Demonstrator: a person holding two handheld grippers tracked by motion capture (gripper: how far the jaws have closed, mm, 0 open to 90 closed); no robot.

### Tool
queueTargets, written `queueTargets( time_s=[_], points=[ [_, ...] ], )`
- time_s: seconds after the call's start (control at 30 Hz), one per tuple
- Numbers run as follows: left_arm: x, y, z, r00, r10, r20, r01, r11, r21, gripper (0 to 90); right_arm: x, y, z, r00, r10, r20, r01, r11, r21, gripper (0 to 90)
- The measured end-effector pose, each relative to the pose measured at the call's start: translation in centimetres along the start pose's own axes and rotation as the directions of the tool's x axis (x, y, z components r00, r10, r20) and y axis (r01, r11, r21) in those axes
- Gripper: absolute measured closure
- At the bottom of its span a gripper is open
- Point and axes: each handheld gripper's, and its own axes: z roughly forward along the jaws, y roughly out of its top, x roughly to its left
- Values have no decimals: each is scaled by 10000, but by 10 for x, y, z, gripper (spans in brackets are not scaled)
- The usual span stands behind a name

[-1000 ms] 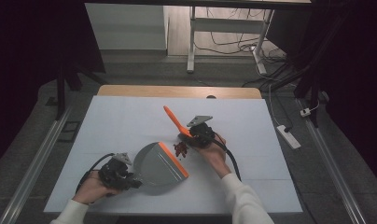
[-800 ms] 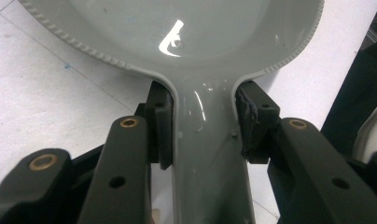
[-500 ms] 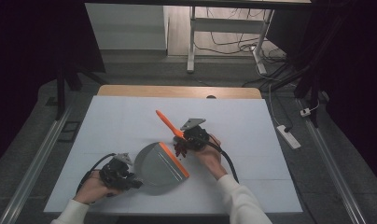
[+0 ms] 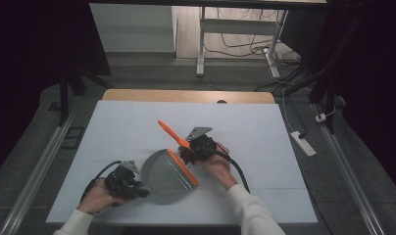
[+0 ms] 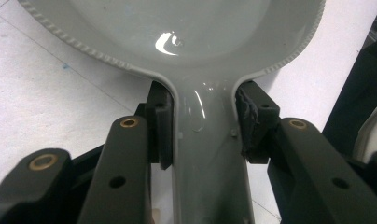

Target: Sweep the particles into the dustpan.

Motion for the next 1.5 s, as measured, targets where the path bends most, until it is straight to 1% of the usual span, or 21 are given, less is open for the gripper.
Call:
queueTargets(
  time_s=[0.23, 0.3, 0.47, 0.6, 0.67, 0.73, 0.77, 0.83, 0.87, 0.9, 0.93, 1.0, 1.07, 1.13, 1.2, 1.3, 1.33, 1.4, 1.47, 1.5],
  points=[
    [0, 0, 0, 10000, -5, -1, 5, 10000, -7, 619, 1, 0, 0, 9998, 110, -181, -112, 9999, -101, 703],
    [0, 0, 0, 10000, -5, 1, 5, 10000, -6, 619, 3, 0, 0, 9994, 116, -340, -121, 9998, -128, 703],
    [0, 0, 0, 10000, -12, 13, 12, 10000, 2, 619, 7, 2, 1, 9989, -29, -467, 24, 9999, -113, 703],
    [0, 0, 0, 10000, -16, 8, 16, 10000, 0, 619, 9, 3, 1, 9983, 39, -577, -48, 9999, -158, 703],
    [0, 0, 0, 10000, -12, 15, 12, 10000, 8, 619, 9, 3, 2, 9971, 104, -753, -120, 9997, -214, 704],
    [0, 0, 0, 10000, -8, 20, 8, 10000, 11, 619, 12, 5, 2, 9966, 11, -823, -29, 9998, -218, 704],
    [0, 0, 0, 10000, 1, 19, -1, 10000, 17, 619, 13, 5, 2, 9957, 46, -920, -70, 9997, -252, 704],
    [0, 0, 1, 10000, -10, 24, 10, 10000, 10, 619, 14, 7, 1, 9905, 268, -1347, -335, 9983, -477, 704],
    [0, 0, 1, 10000, -16, 23, 16, 10000, 3, 619, 15, 8, 1, 9885, 318, -1479, -400, 9978, -525, 704],
    [0, 0, 1, 10000, -16, 23, 16, 10000, 3, 618, 15, 8, 1, 9885, 318, -1479, -400, 9978, -525, 704],
    [0, 0, 0, 10000, -12, 15, 12, 10000, 5, 619, 17, 10, -2, 9864, 208, -1630, -326, 9970, -699, 704],
    [0, 0, 1, 10000, -18, 18, 18, 10000, 2, 618, 18, 12, -5, 9879, 169, -1544, -301, 9961, -832, 704],
    [0, 0, 1, 10000, -21, 14, 21, 10000, -2, 619, 15, 14, -10, 9892, 226, -1448, -376, 9941, -1013, 704],
    [0, 0, 1, 10000, -20, 12, 20, 10000, -2, 619, 12, 14, -15, 9921, 312, -1212, -450, 9926, -1128, 704],
    [0, 0, 1, 10000, -14, 12, 14, 10000, 0, 619, 7, 13, -19, 9945, 454, -947, -561, 9920, -1132, 704],
    [0, -1, 1, 10000, -18, 7, 18, 10000, -3, 619, -1, 9, -22, 9958, 650, -641, -719, 9912, -1113, 704],
    [0, -1, 1, 10000, -21, 9, 21, 10000, -7, 619, -1, 9, -22, 9958, 650, -641, -719, 9912, -1113, 704],
    [0, -1, 1, 10000, -16, 7, 16, 10000, -2, 619, -8, 5, -23, 9951, 856, -499, -907, 9898, -1096, 704],
    [0, -1, 1, 10000, -21, 8, 21, 10000, -5, 619, -9, 4, -22, 9950, 892, -440, -935, 9899, -1067, 704],
    [0, -1, 1, 10000, -22, 5, 22, 10000, -6, 619, -10, 2, -21, 9943, 1000, -374, -1032, 9898, -977, 704]
  ],
)
